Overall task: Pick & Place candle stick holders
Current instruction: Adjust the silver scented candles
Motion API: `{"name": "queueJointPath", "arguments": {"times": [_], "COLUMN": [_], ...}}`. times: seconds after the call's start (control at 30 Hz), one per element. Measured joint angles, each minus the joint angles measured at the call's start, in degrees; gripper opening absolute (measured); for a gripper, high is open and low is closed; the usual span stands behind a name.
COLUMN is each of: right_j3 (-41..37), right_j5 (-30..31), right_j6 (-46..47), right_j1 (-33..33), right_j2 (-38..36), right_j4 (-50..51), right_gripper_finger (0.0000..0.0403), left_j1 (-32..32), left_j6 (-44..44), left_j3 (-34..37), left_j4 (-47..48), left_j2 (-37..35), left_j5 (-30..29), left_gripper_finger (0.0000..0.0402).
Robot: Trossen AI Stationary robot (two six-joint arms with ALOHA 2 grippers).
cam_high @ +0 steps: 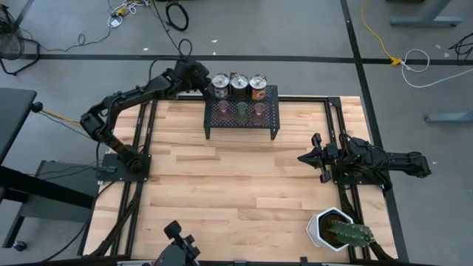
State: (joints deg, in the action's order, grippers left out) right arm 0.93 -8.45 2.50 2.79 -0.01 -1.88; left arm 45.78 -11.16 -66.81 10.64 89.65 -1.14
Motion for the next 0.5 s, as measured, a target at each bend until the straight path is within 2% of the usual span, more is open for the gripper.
{"name": "queueJointPath", "arguments": {"times": [0.5], "right_j3": [0.00], "right_j5": [0.00], "right_j6": [-0.02], "right_j1": [0.02], "right_j2": [0.00], "right_j4": [-0.01], "right_gripper_finger": [0.0009], "left_j1": [-0.04], "left_j6": [-0.50], "left_j3": [0.00], "left_j4": [-0.49], "left_j2": [0.00], "left_j5": [3.07], "left_gripper_finger": [0.0005]}}
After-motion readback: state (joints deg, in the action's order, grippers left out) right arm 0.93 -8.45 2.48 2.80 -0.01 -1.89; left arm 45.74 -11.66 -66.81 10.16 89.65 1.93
